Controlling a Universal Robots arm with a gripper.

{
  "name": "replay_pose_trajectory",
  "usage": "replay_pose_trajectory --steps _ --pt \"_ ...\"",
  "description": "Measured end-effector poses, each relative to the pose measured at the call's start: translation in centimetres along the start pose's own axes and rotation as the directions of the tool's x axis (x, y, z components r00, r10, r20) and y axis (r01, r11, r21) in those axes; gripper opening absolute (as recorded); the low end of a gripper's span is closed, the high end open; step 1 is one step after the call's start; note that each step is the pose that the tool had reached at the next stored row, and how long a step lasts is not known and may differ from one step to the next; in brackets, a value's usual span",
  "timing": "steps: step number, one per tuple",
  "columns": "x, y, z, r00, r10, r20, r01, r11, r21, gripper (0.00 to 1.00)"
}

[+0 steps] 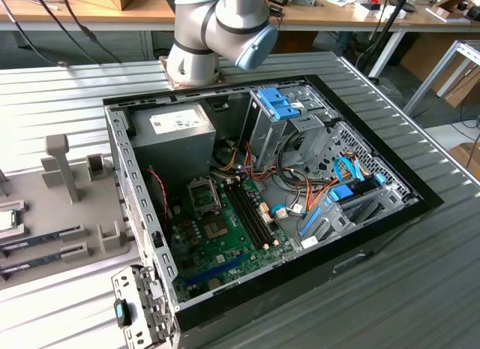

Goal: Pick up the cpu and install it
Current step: 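Reach for the cpu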

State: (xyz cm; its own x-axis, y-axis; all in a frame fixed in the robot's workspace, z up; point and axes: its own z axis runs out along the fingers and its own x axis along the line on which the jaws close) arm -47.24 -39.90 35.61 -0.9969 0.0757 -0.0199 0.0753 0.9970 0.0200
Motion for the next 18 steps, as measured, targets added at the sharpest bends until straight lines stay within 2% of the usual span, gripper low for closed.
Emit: replay_pose_trajectory --steps 1,2,3,4,5,7,9,12,18 --pt "-0.40 0.03 0.17 1.0000 0.000 -0.0002 0.000 1.0000 0.0001 0.11" --pt "-1.19 0.08 0.51 1.0000 0.000 -0.0002 0.000 1.0000 0.0001 0.11" --pt "-2.48 0.17 1.06 1.0000 0.000 -0.0003 0.000 1.0000 0.0001 0.11" --pt "-3.35 0.23 1.47 1.0000 0.000 -0.0003 0.000 1.0000 0.0001 0.11" --pt "-3.90 0.26 1.77 1.0000 0.000 -0.0003 0.000 1.0000 0.0001 0.11" --pt "-4.52 0.30 2.19 1.0000 0.000 -0.0003 0.000 1.0000 0.0001 0.11" --pt "-4.42 0.29 2.86 1.0000 0.000 -0.0007 0.000 1.0000 0.0001 0.11" --pt "-4.37 0.27 3.46 1.0000 0.000 -0.0007 0.000 1.0000 0.0001 0.11" --pt "-4.37 0.27 3.58 1.0000 0.000 -0.0008 0.000 1.0000 0.0002 0.11"
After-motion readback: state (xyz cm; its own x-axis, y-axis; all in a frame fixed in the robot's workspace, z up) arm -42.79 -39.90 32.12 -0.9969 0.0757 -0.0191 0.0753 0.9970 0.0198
